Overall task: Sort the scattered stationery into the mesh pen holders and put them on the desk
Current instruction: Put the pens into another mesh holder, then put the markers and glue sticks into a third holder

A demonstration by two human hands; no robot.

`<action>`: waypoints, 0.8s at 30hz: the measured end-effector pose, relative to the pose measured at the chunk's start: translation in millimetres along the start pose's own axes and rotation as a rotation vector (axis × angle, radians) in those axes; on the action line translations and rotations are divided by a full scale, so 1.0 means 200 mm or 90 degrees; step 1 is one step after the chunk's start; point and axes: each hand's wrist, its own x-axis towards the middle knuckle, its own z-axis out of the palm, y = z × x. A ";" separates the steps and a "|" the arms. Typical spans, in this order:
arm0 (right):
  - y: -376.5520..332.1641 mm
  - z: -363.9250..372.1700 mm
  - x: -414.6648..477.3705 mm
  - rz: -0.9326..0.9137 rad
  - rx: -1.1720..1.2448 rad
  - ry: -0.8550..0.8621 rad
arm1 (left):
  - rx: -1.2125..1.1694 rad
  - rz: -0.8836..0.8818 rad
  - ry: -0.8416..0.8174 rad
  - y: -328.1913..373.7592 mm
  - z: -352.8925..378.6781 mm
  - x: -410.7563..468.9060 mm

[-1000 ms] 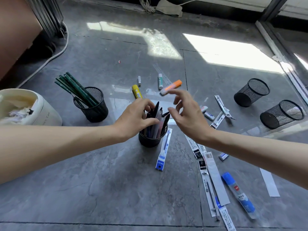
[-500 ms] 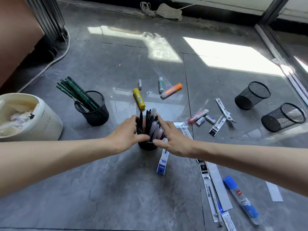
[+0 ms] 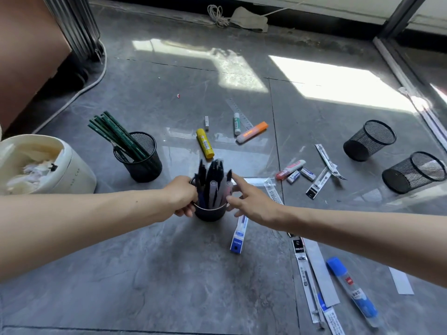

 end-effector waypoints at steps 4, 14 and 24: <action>0.02 0.01 0.02 0.034 -0.056 -0.057 | -0.088 -0.044 0.144 -0.08 -0.07 0.00; 0.09 0.03 0.00 0.094 -0.337 -0.188 | -0.175 -0.066 0.350 -0.23 -0.26 0.08; 0.13 0.01 0.00 0.095 -0.371 -0.175 | -0.245 -0.158 0.344 -0.23 0.06 0.06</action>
